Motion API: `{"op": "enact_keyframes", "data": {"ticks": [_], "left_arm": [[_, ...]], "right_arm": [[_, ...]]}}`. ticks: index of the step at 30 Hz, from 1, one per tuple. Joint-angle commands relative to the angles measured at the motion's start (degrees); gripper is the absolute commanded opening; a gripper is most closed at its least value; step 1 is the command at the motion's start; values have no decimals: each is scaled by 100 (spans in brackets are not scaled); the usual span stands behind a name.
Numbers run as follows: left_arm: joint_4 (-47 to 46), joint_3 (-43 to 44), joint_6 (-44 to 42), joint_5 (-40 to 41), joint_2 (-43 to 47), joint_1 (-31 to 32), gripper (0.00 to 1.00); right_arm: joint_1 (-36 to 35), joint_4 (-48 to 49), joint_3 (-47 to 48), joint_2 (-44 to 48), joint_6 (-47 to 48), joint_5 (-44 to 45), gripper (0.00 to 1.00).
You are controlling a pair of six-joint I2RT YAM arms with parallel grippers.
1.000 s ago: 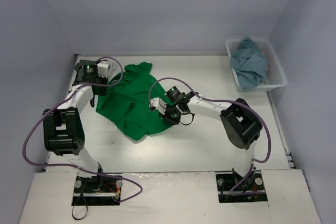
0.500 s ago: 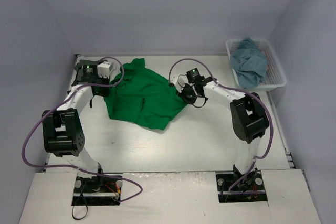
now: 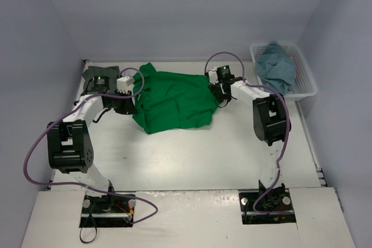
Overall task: Fold and stack the t-shirts
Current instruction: Flatten out the tshirt
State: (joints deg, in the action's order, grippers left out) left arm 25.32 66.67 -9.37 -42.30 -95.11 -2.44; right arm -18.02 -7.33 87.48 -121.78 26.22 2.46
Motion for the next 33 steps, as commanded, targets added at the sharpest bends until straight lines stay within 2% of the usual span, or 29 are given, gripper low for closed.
{"op": "enact_keyframes", "data": {"ticks": [1,3,8,9,13,18,26,33], "left_arm": [[254,-14,-302,-762,168,-46,0],[228,-145,-346,-736,265,-46,0],[131,-374,-391,-586,511,-46,0],[131,-427,-391,-542,537,-46,0],[17,-559,-356,-481,625,-46,0],[-1,-577,-320,-472,713,-46,0],[-159,-717,-312,-358,880,-46,0],[-265,-673,-259,-384,792,-46,0]], "right_arm": [[-114,162,-343,917,-345,72,55],[-158,127,-573,1497,-459,-270,59],[-386,-522,-1136,2596,-504,-1607,60],[-639,-680,-1207,2693,-451,-1756,60],[-1378,-770,-1725,2975,-258,-1740,60],[-1827,-770,-2024,2651,110,-1618,59],[-1942,-24,-2770,2667,481,-38,58],[-1968,118,-3061,2923,656,123,59]]}}
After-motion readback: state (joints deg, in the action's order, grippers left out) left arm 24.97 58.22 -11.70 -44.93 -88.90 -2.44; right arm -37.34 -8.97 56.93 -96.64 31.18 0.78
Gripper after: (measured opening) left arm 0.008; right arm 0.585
